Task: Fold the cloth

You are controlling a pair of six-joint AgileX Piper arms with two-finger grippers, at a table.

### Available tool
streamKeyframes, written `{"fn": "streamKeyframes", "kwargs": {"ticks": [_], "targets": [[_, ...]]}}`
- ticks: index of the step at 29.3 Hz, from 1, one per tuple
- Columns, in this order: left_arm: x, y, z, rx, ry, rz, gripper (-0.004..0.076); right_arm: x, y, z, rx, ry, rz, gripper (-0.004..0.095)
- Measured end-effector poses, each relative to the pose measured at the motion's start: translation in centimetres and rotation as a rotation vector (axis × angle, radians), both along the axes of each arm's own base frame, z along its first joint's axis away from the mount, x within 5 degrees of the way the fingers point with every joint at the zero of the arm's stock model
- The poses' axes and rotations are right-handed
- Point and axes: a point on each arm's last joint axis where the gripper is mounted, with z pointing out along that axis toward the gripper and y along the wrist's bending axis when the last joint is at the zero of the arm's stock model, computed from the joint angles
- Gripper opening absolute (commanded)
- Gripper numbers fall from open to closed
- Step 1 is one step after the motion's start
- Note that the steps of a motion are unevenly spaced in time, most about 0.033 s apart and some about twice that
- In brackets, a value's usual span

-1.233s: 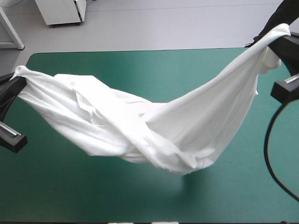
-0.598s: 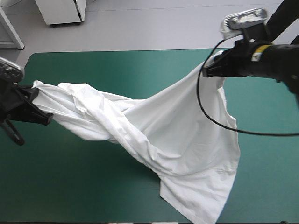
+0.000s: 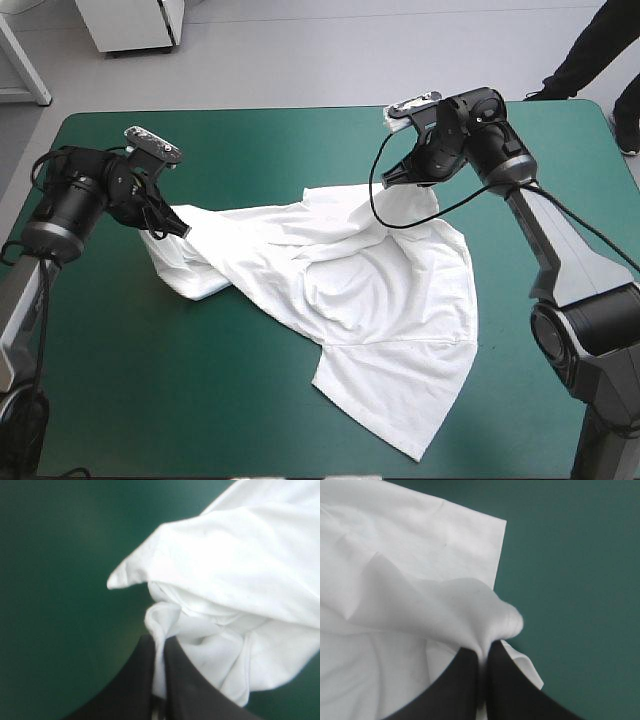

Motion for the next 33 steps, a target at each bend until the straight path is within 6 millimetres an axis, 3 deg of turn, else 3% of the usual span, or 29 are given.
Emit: {"fn": "streamKeyframes", "kwargs": {"ticks": [5,11,15,18,21,23,27,30,33], "targets": [[3.9,1.4,-4.6,0.019,0.049,0.036,-0.0022,1.9,0.0,-2.5,0.004,0.023,-0.008,-0.0013],[5.1,1.8,-7.1,0.006,0.098,0.072,0.0007,3.4,-1.2,-5.1,0.063,0.1,-0.013,0.0003],[5.1,1.8,-7.1,0.002,0.101,0.077,0.0155,3.7,-1.9,-5.7,0.13,0.15,0.007,0.0138],[5.1,1.8,-7.1,0.001,0.108,0.08,0.0344,3.8,-2.4,-6.1,0.174,0.19,0.017,0.0344],[5.0,1.8,-7.1,0.001,0.111,0.091,0.0465,3.8,-2.7,-6.1,0.199,0.205,0.021,0.0559],[5.0,2.0,-7.1,0.01,0.113,0.109,0.0484,3.9,-3.0,-6.1,0.217,0.212,0.014,0.0638],[4.4,2.4,-6.6,0.041,0.129,0.136,0.0484,4.1,-4.2,-5.8,0.267,0.218,-0.015,0.0654],[3.4,2.6,-4.5,0.05,0.074,0.143,0.0483,3.7,-4.8,-4.6,0.281,0.194,-0.023,0.0651],[1.6,2.7,-1.7,0.035,0.016,0.15,0.0483,2.3,-5.1,-1.6,0.297,0.133,-0.028,0.0649]]}}
